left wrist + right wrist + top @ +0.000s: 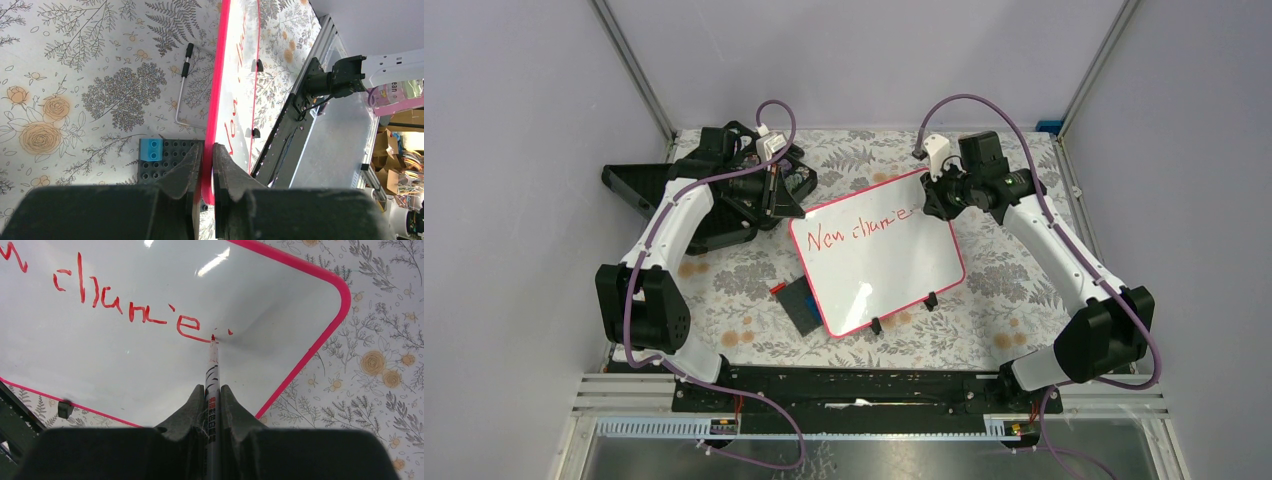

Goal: Write a sentence on the whiteboard

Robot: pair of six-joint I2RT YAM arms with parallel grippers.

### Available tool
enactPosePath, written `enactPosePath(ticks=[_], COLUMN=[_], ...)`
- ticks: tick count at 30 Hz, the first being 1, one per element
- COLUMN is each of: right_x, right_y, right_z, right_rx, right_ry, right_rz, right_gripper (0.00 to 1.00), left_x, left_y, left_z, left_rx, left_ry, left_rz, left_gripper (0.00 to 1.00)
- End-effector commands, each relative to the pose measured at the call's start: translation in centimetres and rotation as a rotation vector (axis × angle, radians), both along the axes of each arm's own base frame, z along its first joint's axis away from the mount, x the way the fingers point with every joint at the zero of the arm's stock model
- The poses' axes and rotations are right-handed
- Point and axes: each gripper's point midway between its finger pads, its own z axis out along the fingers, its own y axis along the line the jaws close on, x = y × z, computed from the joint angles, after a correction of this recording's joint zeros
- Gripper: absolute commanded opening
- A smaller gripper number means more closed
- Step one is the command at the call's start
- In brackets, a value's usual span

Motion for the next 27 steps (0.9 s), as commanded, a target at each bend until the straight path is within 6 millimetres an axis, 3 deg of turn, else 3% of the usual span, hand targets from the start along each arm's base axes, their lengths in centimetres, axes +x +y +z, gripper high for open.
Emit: enactPosePath(ticks=[1,15,27], right_x=[-0.3,-0.1,-3.0], right_y=[-0.8,-2.0,0.4], right_z=[-0.2,-1.0,-0.8], right_rx=[-0.046,-0.090,0.019], right_ry=[-0.018,-0.019,0.072], right_rz=[-0.002,-0.035,0.077], right_gripper=[0.00,0.00,0.00], left_x=[-0.1,0.0,-0.1], left_y=[-0.8,-0.8,-0.9], left_z=[-1.2,-1.2,-1.2], left_rx=[0.032,0.033,0.036], left_ry=[0.016,0.015,0.011], left_rz=[-0.025,-0.026,-0.027], left_gripper=[0.00,0.00,0.00])
